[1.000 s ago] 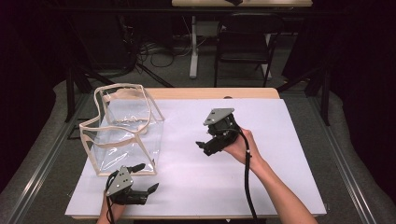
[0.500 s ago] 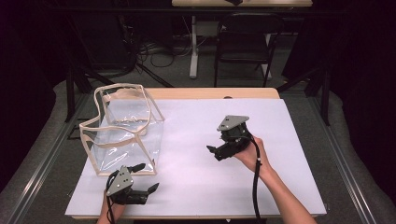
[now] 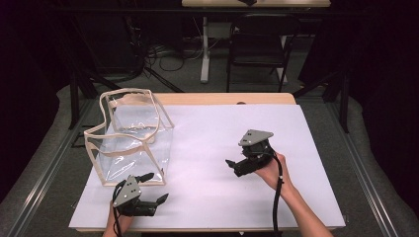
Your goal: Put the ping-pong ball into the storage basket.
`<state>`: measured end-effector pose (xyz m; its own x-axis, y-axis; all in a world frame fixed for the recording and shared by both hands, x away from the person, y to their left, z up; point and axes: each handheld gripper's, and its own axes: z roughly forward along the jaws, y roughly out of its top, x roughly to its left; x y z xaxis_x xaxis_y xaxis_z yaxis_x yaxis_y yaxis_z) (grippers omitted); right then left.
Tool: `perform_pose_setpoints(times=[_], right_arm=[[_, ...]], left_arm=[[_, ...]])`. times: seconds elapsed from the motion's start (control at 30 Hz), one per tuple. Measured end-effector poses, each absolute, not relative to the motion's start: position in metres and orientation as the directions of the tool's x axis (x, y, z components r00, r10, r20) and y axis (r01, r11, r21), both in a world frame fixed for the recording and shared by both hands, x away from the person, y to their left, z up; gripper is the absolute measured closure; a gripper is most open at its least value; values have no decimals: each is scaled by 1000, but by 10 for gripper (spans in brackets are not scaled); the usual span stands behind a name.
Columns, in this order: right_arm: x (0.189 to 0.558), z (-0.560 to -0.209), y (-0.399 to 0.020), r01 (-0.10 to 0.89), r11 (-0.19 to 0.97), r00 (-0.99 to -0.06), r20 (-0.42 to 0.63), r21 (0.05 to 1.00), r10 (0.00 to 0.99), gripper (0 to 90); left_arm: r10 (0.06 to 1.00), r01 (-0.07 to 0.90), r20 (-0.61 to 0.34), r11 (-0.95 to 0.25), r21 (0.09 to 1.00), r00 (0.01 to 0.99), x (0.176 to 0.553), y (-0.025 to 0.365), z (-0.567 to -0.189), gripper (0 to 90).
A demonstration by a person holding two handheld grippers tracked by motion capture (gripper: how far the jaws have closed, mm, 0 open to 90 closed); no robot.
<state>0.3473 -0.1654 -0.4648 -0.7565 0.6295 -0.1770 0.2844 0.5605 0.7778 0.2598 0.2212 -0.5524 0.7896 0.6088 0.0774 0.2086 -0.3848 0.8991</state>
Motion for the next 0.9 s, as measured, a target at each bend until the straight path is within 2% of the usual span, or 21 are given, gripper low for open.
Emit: perform_pose_setpoints(times=[0.9], right_arm=[[322, -485, -201, 312, 526, -706, -178, 791, 686, 0]], left_arm=[[611, 209, 76, -382, 900, 788, 260, 222, -552, 160]])
